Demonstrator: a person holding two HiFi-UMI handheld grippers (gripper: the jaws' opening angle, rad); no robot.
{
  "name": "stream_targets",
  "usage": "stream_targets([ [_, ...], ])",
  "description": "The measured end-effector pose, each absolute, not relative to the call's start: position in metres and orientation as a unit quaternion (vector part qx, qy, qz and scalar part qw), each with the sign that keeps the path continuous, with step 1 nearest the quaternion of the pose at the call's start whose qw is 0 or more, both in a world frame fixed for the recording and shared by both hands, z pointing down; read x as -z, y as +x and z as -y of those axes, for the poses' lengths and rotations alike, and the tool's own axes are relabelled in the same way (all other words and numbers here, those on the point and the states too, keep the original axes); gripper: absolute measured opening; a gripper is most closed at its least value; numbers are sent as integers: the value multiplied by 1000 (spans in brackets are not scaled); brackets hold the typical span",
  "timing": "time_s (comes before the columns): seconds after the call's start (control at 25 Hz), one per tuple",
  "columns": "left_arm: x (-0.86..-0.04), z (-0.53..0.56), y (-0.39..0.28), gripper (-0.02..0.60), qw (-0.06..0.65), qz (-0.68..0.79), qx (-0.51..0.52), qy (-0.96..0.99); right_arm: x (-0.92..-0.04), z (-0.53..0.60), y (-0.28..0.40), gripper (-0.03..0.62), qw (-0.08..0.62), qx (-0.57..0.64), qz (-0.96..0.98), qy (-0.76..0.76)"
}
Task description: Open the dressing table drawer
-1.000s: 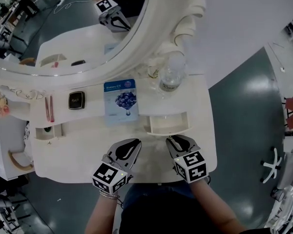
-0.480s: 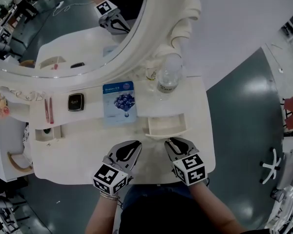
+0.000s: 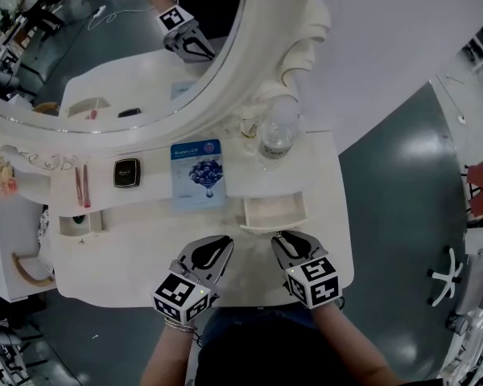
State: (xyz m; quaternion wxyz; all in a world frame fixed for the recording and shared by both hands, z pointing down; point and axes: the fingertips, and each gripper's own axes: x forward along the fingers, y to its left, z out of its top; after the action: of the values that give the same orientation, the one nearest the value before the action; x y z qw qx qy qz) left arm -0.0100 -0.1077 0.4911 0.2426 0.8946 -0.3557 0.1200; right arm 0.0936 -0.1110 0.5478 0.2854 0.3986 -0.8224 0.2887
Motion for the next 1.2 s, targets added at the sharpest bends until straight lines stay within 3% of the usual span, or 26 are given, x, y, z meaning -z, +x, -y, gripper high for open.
stream_targets([
  [0.24,-487,109,-11,20,241,354,-119,896,-532,110,101,109,265,-291,825,406],
  [0.68,-469,113,-9,20,228,357,-111,899,-501,111,109,29,235,-276,841,400],
  [1.2,-437,121,-18,20,212,379,-82,897,-441,124,113,18,171,-231,876,387],
])
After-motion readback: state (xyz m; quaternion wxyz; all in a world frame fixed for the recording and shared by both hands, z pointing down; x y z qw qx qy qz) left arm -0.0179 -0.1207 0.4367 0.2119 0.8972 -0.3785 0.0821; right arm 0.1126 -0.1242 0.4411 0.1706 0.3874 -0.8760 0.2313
